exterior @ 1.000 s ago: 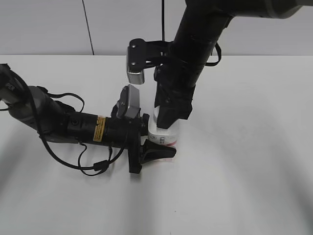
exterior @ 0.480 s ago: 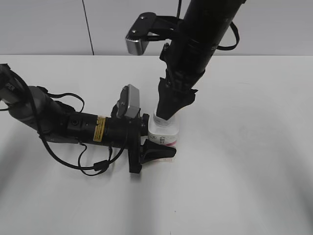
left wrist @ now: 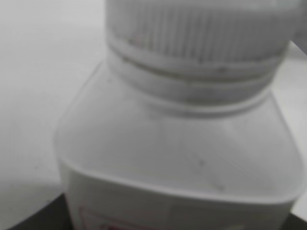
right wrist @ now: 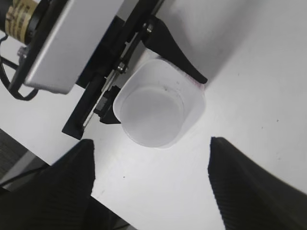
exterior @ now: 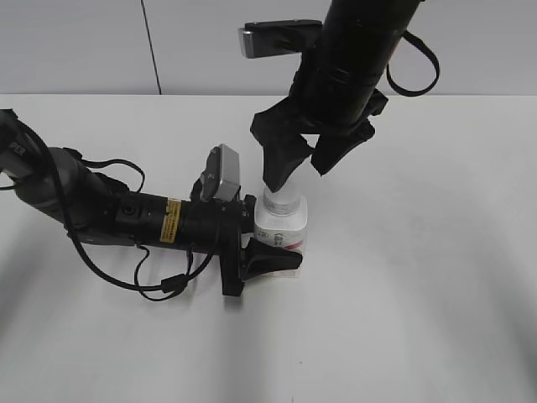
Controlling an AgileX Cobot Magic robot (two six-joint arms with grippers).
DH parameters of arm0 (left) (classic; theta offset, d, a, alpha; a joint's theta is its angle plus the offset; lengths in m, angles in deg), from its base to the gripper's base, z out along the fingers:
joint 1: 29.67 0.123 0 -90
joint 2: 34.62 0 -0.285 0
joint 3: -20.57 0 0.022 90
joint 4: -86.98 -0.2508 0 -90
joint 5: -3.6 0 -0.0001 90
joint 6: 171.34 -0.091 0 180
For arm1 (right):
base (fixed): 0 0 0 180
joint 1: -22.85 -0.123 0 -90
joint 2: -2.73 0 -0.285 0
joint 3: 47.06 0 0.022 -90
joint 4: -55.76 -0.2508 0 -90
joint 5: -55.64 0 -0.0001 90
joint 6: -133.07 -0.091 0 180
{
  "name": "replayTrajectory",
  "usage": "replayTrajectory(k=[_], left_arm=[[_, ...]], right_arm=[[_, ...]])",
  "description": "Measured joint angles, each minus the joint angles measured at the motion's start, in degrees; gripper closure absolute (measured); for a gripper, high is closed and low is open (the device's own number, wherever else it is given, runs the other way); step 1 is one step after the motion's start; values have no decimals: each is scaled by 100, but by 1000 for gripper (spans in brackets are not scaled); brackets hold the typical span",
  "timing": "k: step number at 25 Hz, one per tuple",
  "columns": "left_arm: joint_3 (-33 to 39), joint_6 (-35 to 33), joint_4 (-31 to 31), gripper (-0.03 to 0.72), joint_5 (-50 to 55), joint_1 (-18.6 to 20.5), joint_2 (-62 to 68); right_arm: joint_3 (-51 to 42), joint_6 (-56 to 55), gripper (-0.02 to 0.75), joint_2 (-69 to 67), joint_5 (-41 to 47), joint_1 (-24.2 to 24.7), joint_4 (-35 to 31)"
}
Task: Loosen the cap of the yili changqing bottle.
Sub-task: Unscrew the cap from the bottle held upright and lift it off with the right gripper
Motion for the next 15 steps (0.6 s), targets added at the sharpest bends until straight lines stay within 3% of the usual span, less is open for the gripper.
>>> replayTrajectory(k=[7, 15], left_arm=[[0, 18, 17, 290, 35, 0, 0], [0, 22, 17, 291, 39, 0, 0]], right_arm=[[0, -1497, 161, 0, -16, 0, -5], [0, -2114, 161, -79, -331, 0, -18]])
